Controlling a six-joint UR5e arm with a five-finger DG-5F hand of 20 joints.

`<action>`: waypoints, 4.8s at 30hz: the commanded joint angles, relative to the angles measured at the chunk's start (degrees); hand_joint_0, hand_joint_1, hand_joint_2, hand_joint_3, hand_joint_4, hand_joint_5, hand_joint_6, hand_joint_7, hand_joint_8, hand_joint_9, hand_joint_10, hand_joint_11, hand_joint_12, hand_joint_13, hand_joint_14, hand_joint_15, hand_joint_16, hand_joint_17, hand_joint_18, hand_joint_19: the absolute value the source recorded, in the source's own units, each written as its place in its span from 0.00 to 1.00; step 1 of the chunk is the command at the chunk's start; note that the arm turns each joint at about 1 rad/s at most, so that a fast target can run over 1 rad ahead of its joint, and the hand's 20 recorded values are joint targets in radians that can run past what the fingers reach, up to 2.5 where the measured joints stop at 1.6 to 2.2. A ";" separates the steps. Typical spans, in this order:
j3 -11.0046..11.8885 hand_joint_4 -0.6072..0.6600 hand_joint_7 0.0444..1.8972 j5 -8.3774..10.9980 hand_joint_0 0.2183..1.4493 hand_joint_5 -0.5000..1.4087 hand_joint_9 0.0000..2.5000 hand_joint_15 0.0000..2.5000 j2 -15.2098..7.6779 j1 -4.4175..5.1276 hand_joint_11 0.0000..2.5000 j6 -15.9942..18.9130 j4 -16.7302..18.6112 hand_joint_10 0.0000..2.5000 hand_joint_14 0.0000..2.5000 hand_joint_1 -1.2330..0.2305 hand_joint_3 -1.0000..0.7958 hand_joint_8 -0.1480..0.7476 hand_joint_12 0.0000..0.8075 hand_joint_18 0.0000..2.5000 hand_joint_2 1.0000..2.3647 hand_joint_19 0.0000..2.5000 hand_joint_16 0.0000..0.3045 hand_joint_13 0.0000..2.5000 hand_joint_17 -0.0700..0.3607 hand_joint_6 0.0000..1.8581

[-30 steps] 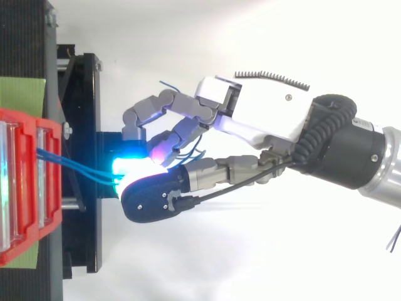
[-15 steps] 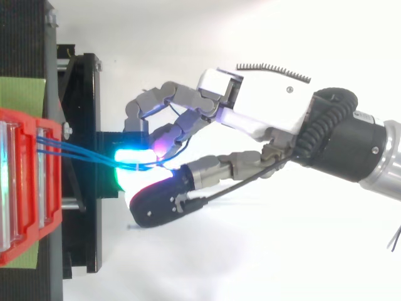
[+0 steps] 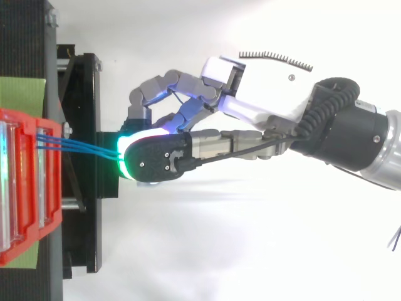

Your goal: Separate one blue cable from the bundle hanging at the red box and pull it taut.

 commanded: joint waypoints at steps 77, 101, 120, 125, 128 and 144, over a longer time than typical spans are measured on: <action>0.00 0.59 0.49 0.70 0.26 0.14 0.42 0.43 -0.09 0.86 0.44 -0.26 -1.73 0.01 0.01 0.46 0.28 0.51 0.41 0.32 0.00 0.23 0.17 0.52 0.43 0.49; 0.00 0.60 0.47 1.49 0.27 0.13 0.40 0.36 0.00 1.91 0.44 1.76 -4.02 0.01 0.01 0.45 0.28 0.50 0.47 0.30 0.00 0.23 0.18 0.43 0.45 0.47; 0.00 0.61 0.45 2.37 0.23 0.13 0.38 0.34 2.02 3.67 0.44 5.27 -8.06 0.01 0.01 0.46 0.28 0.51 0.49 0.30 0.00 0.22 0.19 0.42 0.47 0.46; 0.00 0.61 0.46 2.37 0.25 0.13 0.39 0.34 2.28 3.67 0.44 5.18 -8.85 0.01 0.01 0.44 0.28 0.50 0.48 0.30 0.00 0.23 0.19 0.43 0.46 0.46; 0.00 0.60 0.46 2.28 0.28 0.13 0.39 0.35 2.46 3.67 0.44 5.18 -8.85 0.01 0.01 0.41 0.28 0.49 0.47 0.30 0.00 0.23 0.18 0.43 0.45 0.46; 0.09 0.52 0.50 2.11 0.39 0.13 0.40 0.35 2.55 3.41 0.46 3.69 -8.33 0.01 0.01 0.33 0.45 0.47 0.43 0.30 0.02 0.22 0.17 0.43 0.43 0.49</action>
